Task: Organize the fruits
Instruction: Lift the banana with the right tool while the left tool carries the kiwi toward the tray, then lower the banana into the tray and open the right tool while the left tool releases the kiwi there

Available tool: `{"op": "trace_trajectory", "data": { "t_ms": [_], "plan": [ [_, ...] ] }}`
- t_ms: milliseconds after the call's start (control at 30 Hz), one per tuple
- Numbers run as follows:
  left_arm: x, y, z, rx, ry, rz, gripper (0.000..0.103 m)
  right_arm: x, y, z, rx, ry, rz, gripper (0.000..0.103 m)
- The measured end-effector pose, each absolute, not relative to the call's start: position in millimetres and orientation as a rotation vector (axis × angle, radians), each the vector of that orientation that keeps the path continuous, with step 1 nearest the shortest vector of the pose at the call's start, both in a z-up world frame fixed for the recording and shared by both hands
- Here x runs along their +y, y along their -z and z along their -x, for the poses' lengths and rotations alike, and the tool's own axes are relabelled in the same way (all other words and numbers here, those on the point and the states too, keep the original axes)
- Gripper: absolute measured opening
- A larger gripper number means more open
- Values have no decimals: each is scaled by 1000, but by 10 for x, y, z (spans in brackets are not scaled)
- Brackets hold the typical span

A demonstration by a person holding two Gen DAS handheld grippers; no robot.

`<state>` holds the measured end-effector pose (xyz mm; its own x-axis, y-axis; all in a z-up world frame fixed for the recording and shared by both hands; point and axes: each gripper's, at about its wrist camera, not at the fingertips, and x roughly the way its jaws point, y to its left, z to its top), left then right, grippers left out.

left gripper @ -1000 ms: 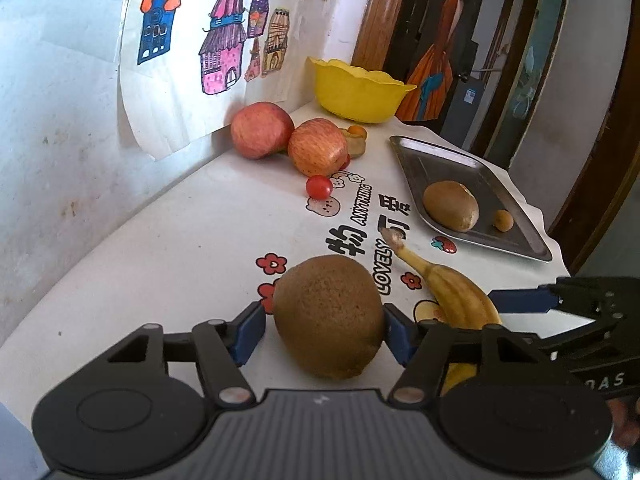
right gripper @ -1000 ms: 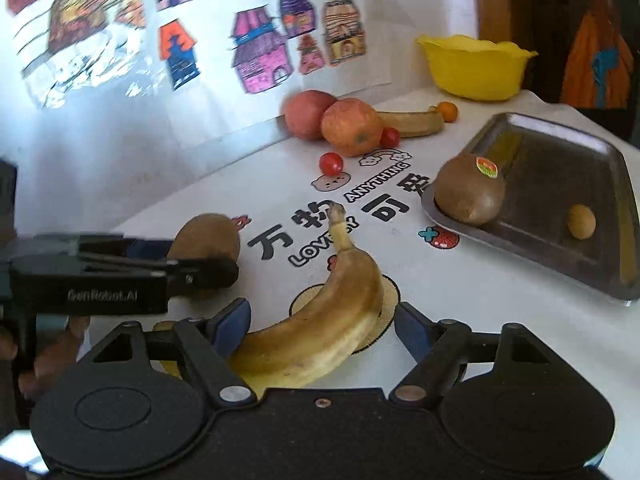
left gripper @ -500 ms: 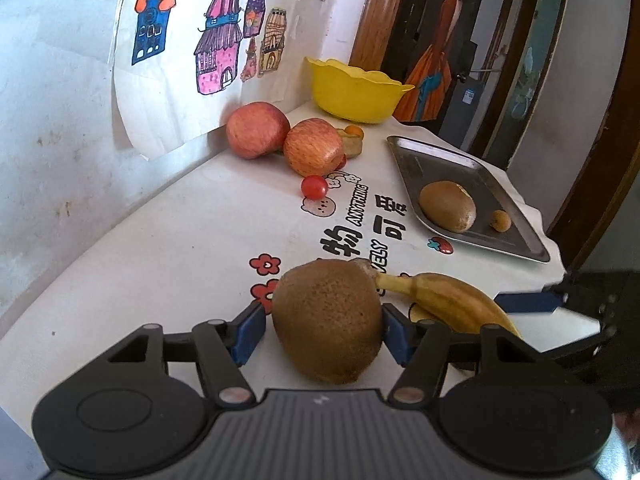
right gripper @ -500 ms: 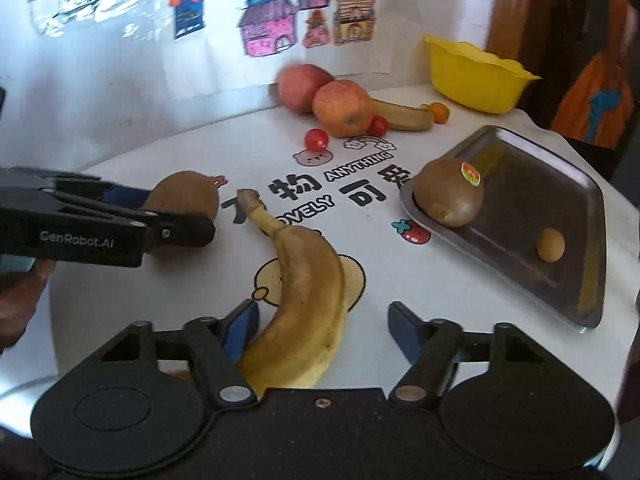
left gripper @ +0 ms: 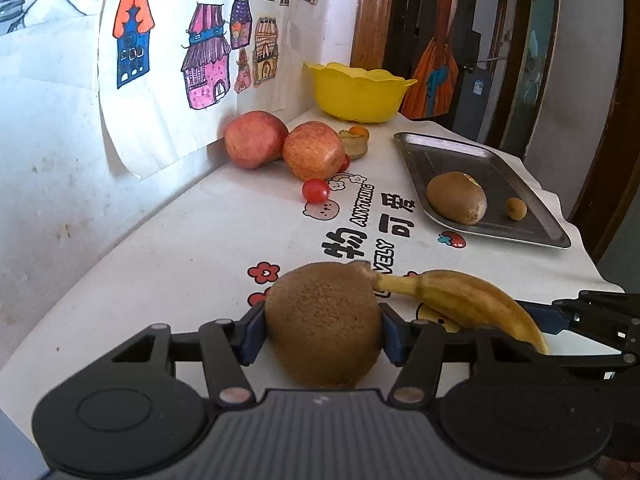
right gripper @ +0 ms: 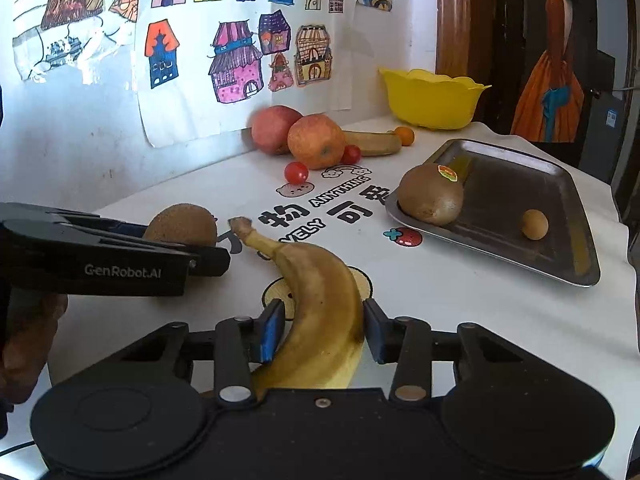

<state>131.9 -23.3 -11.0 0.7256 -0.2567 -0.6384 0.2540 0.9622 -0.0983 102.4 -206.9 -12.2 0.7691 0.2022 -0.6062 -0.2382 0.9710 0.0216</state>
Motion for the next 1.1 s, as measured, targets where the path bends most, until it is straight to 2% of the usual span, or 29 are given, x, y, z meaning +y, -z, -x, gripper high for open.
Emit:
{"op": "trace_trajectory", "data": {
  "t_ms": [600, 1100],
  "plan": [
    [-599, -181, -1395, 671, 299, 49, 61, -2881, -25, -904, 538, -261, -272, 38],
    [-1483, -413, -1971, 657, 364, 97, 61, -4050, -257, -1099, 377, -132, -362, 38]
  ]
}}
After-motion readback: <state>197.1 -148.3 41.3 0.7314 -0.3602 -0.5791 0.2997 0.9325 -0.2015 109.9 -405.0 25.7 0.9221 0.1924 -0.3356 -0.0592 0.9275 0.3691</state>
